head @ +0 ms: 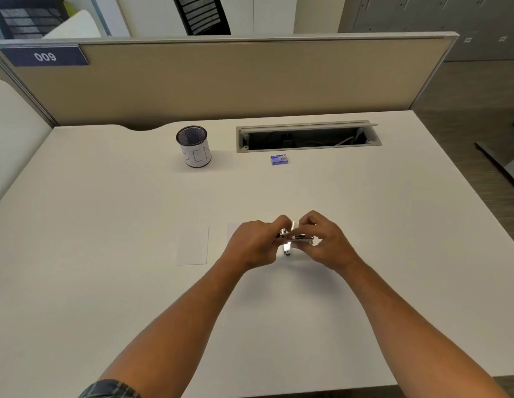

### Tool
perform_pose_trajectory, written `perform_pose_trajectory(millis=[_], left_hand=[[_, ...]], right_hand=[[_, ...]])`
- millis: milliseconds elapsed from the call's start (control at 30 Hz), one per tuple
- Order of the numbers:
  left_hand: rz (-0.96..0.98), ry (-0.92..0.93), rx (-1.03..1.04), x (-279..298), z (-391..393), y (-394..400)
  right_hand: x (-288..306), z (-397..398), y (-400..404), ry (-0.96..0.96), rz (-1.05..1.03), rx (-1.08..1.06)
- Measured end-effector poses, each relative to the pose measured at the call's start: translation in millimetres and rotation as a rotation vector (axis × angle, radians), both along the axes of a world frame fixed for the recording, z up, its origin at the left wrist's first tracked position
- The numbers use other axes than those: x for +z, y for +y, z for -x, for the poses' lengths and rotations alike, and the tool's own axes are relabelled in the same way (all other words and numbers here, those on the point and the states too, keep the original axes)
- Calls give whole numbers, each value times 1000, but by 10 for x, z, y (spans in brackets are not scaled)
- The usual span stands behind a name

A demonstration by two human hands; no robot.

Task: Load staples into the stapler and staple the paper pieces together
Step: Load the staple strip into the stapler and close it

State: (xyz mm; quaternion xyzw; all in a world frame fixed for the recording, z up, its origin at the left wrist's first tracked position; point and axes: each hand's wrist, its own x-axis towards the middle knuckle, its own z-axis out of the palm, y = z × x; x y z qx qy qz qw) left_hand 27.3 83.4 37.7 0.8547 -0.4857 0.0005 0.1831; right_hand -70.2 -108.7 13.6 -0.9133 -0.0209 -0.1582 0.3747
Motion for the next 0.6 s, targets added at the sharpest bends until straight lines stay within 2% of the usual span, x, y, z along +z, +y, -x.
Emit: perform_pose_trajectory(millis=[267,400,600], left_hand=[[14,24,-8,-28,-14,2],[42,16,-20,-21,-10,-1],[20,21,-3,-14,-43,54]], right_hand=[[23,43,-91,-13,115,-93],[45,-13,-32,-51,98,-18],[36,-125,11,-3,116,46]])
